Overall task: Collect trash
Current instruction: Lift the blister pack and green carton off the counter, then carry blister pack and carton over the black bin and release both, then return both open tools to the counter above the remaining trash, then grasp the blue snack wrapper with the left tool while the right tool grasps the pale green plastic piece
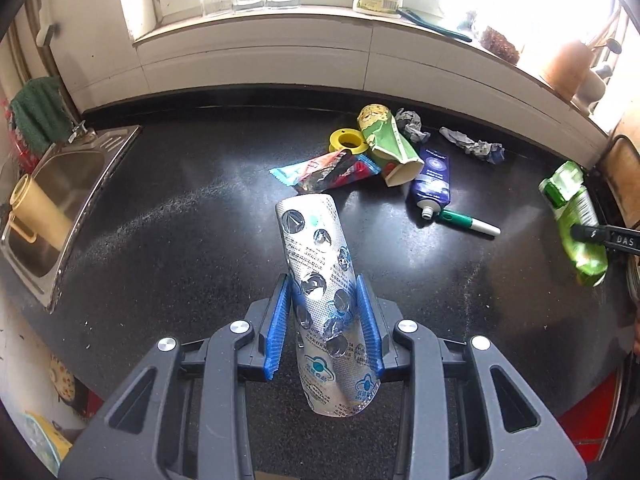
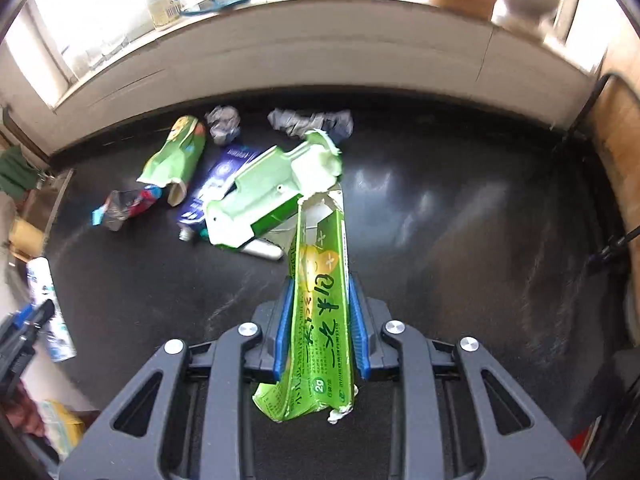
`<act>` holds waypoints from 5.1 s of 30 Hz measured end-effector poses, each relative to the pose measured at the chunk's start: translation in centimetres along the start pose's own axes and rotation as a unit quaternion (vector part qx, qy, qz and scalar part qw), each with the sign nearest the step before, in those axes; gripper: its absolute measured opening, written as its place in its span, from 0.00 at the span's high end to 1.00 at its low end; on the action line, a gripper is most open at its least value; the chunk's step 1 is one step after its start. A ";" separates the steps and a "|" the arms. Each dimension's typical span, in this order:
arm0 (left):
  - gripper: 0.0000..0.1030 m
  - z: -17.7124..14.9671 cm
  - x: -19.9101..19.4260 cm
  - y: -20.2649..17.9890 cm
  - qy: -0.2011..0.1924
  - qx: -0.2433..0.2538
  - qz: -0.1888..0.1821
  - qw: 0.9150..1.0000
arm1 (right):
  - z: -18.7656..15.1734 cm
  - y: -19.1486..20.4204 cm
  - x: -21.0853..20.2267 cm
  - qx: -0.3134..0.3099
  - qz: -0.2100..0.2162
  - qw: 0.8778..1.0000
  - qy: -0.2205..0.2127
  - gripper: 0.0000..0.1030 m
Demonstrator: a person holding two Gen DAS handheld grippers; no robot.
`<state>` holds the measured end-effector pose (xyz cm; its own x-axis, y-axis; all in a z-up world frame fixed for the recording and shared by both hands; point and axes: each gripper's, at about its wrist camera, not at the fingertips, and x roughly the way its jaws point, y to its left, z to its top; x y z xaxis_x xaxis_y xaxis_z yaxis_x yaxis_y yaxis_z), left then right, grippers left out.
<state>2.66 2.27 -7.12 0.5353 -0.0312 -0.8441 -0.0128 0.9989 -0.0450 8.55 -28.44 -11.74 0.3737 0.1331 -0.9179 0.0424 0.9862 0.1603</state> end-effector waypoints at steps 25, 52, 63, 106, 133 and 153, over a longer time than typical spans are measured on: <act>0.68 -0.3 -0.9 -0.8 -0.009 0.026 -0.009 1.000 | -1.0 0.1 -2.6 -0.015 -0.020 0.998 -0.056 0.75; 0.67 -21.4 -8.7 22.9 0.036 -0.223 0.147 0.963 | -20.5 42.1 2.0 -0.398 0.244 0.876 0.119 0.74; 0.65 -31.9 -5.5 30.4 0.058 -0.294 0.120 0.946 | -30.4 52.4 9.3 -0.422 0.233 0.849 0.219 0.73; 0.07 -10.9 -5.3 11.3 -0.049 0.002 0.021 0.999 | -7.6 23.2 -5.3 -0.227 0.135 0.962 -0.066 0.20; 0.07 6.5 7.8 -2.0 -0.066 0.207 0.000 0.976 | 4.1 4.0 1.3 -0.066 0.078 0.994 -0.046 0.20; 0.48 10.1 19.3 -0.7 -0.007 0.223 -0.048 0.974 | 8.8 6.4 12.2 -0.022 0.011 1.000 0.006 0.59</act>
<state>21.51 1.26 -18.04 0.5272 -0.1281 -0.8400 0.4044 0.9073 0.1155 21.53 -21.38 -18.71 0.3624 0.1555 -0.9189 -0.0068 0.9864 0.1642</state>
